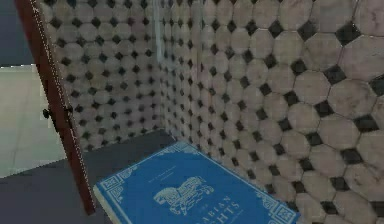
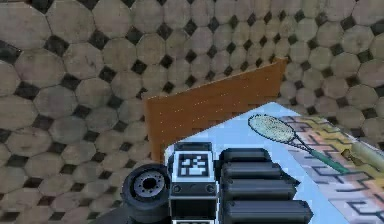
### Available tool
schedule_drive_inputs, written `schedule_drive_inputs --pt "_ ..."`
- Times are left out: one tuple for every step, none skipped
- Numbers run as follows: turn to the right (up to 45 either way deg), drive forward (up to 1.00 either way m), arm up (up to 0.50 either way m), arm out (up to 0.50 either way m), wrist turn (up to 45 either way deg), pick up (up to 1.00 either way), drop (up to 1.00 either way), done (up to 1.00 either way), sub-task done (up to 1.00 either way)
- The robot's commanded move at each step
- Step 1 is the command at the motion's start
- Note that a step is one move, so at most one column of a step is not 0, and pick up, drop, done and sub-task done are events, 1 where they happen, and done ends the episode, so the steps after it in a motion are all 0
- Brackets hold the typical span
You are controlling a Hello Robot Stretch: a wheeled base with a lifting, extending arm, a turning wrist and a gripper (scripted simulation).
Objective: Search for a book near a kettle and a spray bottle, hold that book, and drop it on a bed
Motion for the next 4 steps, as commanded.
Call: schedule_drive_inputs --pt "45.0 0.00 0.00 0.00 0.0 0.00 0.00 0.00 0.00" --pt "45.0 0.00 0.00 0.00 0.0 0.00 0.00 0.00 0.00" --pt "21.0 0.00 0.00 0.00 0.0 0.00 0.00 0.00 0.00" --pt "3.0 0.00 0.00 0.00 0.0 0.00 0.00 0.00 0.00"
